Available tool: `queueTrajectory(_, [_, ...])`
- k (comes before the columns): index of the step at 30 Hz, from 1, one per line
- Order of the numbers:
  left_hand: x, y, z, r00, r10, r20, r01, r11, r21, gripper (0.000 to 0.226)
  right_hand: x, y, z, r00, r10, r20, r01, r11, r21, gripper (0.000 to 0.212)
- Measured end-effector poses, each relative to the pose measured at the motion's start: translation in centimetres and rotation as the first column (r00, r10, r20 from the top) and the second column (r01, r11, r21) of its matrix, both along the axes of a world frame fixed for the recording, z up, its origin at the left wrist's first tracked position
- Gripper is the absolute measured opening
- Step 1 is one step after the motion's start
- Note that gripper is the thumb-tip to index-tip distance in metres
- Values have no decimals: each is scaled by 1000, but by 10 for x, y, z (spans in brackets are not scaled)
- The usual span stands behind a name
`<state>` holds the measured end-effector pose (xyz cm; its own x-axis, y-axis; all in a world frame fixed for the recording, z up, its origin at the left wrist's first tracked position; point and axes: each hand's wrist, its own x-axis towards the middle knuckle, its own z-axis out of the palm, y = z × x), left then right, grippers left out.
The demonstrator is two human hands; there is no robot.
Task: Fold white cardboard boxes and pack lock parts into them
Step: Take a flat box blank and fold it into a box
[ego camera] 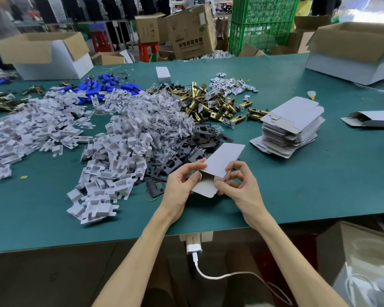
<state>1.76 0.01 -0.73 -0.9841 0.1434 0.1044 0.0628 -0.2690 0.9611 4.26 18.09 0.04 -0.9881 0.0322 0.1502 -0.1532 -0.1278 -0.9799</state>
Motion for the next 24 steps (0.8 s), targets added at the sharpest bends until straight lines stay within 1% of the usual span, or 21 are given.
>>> queueTrajectory(2, [1,0,-1,1000,24,-13,-24,1000,-6,22,0,0,0,1000,-5,-1,5,1000,-12,38])
queueTrajectory(5, [0,-1,0,1000,-4,23,3,1000,23,29,0,-1,0,1000,-15,-5,14,999,-35,38])
queueTrajectory(10, [-2,2,0,996,19,84,-19,1000,1,26,0,-2,0,999,-26,-23,26,999,-18,39])
queueTrajectory(13, [-1,2,0,996,-13,91,14,1000,-4,29,1,0,0,999,-36,-13,35,998,-50,38])
queueTrajectory(15, [0,3,0,997,-41,72,44,998,-46,31,0,2,0,1000,-28,-2,28,998,-61,38])
queueTrajectory(18, [3,5,-3,999,-35,36,39,990,-137,25,-1,0,-1,1000,-14,-3,14,1000,-1,38])
queueTrajectory(21, [3,4,-3,999,-23,48,30,989,-147,23,-1,-3,-4,1000,-19,-5,20,996,91,39])
queueTrajectory(24, [2,6,-3,998,0,59,9,987,-157,24,0,-2,-4,1000,-23,-9,24,992,126,40])
